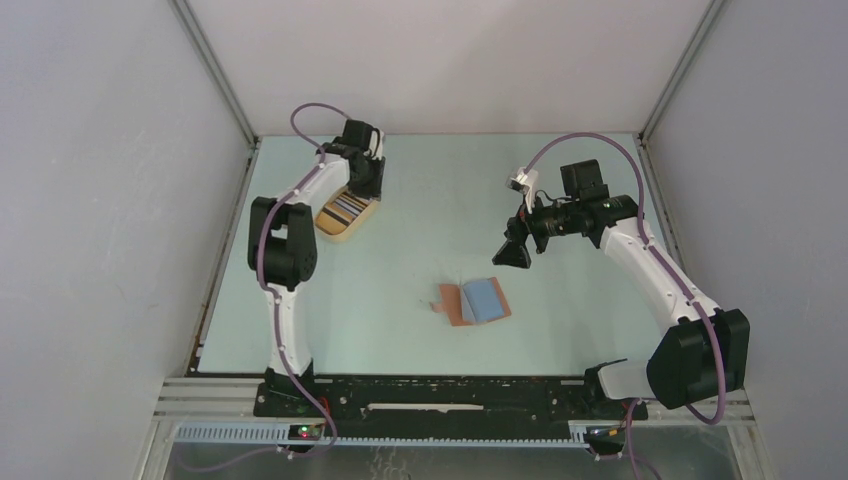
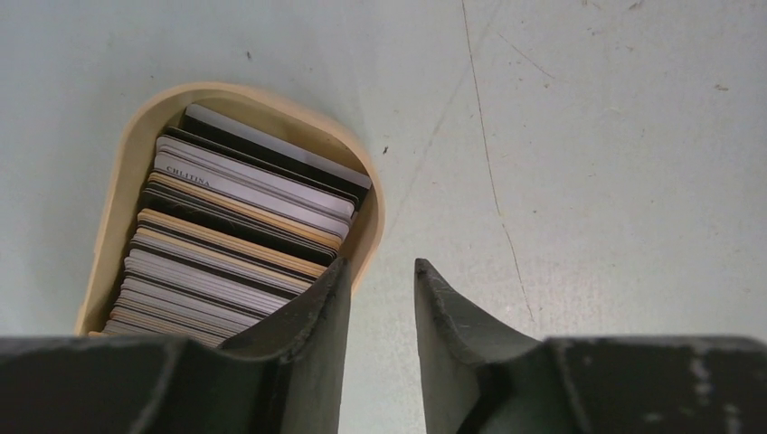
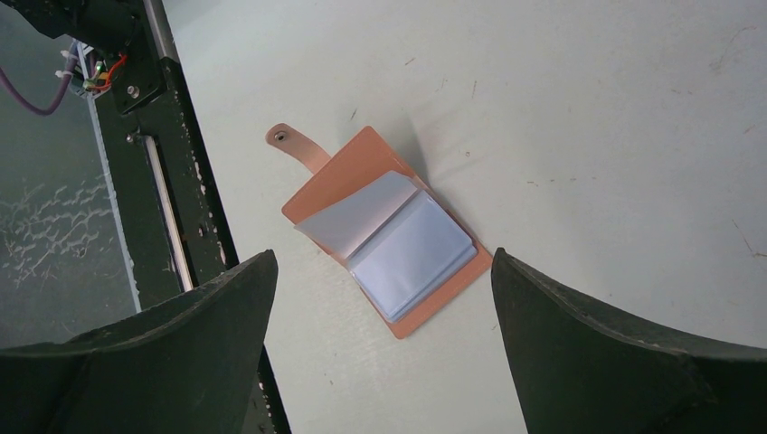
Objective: Put the credit cards into the card holder
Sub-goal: Move the storage box to the center of the board.
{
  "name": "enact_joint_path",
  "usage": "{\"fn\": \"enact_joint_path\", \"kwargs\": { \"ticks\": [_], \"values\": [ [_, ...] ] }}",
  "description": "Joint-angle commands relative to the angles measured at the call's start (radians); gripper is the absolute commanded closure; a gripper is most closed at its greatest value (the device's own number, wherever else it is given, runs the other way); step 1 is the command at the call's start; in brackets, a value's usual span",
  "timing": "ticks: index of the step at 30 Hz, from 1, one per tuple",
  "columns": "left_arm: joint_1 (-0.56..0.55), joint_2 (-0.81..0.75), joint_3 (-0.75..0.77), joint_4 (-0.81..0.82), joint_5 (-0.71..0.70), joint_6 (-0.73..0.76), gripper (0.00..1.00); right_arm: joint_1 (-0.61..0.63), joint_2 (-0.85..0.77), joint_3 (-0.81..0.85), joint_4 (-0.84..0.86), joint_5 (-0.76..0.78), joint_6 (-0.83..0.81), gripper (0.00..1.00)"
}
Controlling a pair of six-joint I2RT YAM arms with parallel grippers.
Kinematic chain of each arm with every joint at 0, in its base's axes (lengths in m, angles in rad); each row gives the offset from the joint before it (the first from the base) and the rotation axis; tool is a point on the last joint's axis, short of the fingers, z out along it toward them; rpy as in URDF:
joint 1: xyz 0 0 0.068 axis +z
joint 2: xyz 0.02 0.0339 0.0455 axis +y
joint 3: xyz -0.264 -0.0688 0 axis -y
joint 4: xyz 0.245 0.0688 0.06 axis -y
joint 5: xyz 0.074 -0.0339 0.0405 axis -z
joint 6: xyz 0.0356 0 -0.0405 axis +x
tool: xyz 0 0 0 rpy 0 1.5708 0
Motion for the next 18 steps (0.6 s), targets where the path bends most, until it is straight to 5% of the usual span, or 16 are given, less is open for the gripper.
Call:
{"fn": "enact_joint_path", "kwargs": {
  "ticks": [1, 12, 18],
  "values": [
    [0.000, 0.033, 0.067, -0.040, 0.017, 0.038, 0.65, 0.006, -0.008, 0.008, -0.002, -0.028, -0.013, 0.03],
    [-0.003, 0.062, 0.084, -0.061, -0.005, 0.059, 0.68, 0.006, -0.009, 0.007, -0.005, -0.036, -0.016, 0.03],
    [-0.028, 0.059, 0.079, -0.068, -0.012, 0.113, 0.94, 0.006, -0.014, 0.007, -0.006, -0.037, -0.016, 0.03]
  ]
}}
